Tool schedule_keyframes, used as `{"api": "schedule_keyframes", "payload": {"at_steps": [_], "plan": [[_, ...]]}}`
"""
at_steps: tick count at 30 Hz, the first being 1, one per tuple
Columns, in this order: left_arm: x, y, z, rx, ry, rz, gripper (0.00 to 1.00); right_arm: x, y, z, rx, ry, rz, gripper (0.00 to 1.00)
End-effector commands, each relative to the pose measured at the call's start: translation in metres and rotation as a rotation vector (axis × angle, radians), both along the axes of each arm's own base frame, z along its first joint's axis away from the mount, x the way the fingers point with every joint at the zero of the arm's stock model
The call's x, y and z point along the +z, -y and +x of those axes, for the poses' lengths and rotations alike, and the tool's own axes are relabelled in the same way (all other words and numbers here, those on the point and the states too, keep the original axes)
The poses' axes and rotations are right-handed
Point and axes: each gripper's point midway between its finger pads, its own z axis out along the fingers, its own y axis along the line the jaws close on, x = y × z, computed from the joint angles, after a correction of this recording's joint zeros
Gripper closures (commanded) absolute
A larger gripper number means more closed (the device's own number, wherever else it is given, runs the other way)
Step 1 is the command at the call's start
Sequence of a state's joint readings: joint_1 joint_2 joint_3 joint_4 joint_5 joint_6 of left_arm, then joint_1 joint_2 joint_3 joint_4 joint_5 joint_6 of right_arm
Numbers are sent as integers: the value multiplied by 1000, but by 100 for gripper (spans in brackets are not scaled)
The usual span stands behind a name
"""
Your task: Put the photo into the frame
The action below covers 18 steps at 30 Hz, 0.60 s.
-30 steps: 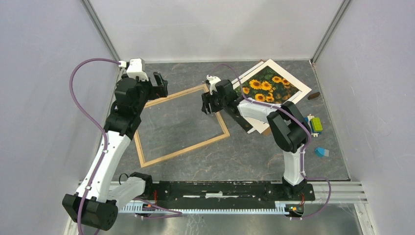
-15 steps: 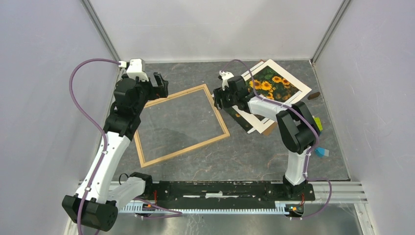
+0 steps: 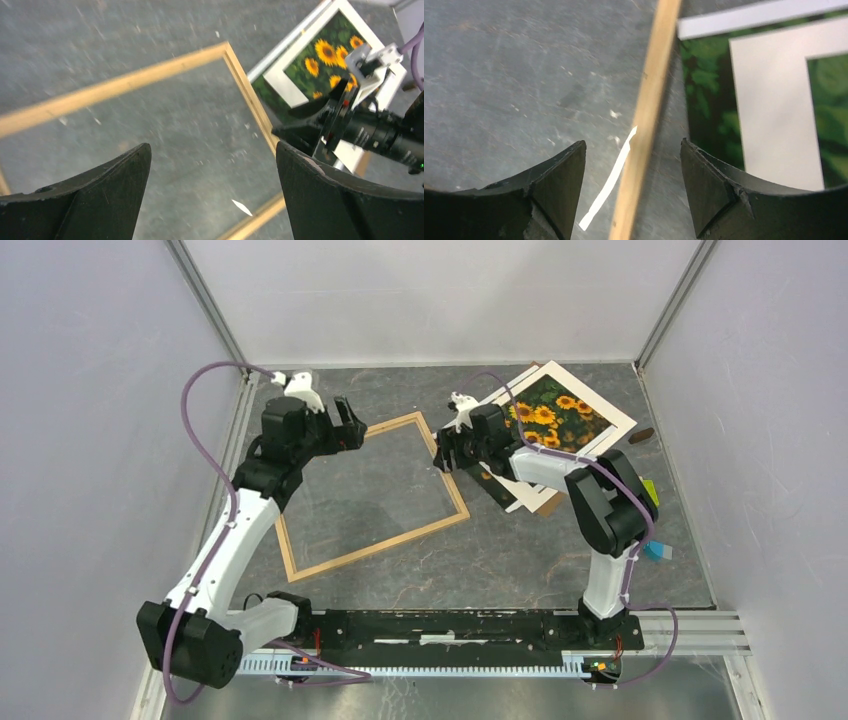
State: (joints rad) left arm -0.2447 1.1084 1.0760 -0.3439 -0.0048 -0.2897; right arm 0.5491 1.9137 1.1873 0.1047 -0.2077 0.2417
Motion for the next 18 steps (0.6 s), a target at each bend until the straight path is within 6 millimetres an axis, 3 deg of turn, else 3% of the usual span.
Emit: {"api": "schedule_keyframes", "payload": {"at_steps": [1, 4, 8, 15, 18], "plan": [[-46, 35, -28, -54, -188, -247, 0, 29, 33, 5, -66, 53, 27, 24], [-71, 61, -41, -111, -280, -378, 0, 34, 71, 1, -107, 70, -16, 21], [-80, 108, -38, -212, -323, -447, 0, 26, 134, -15, -214, 19, -49, 20], [-94, 196, 11, -354, -338, -444, 0, 11, 223, -55, -449, -81, -49, 21], [-101, 233, 28, -421, -350, -415, 2, 12, 238, -69, -493, -116, 100, 23]]}}
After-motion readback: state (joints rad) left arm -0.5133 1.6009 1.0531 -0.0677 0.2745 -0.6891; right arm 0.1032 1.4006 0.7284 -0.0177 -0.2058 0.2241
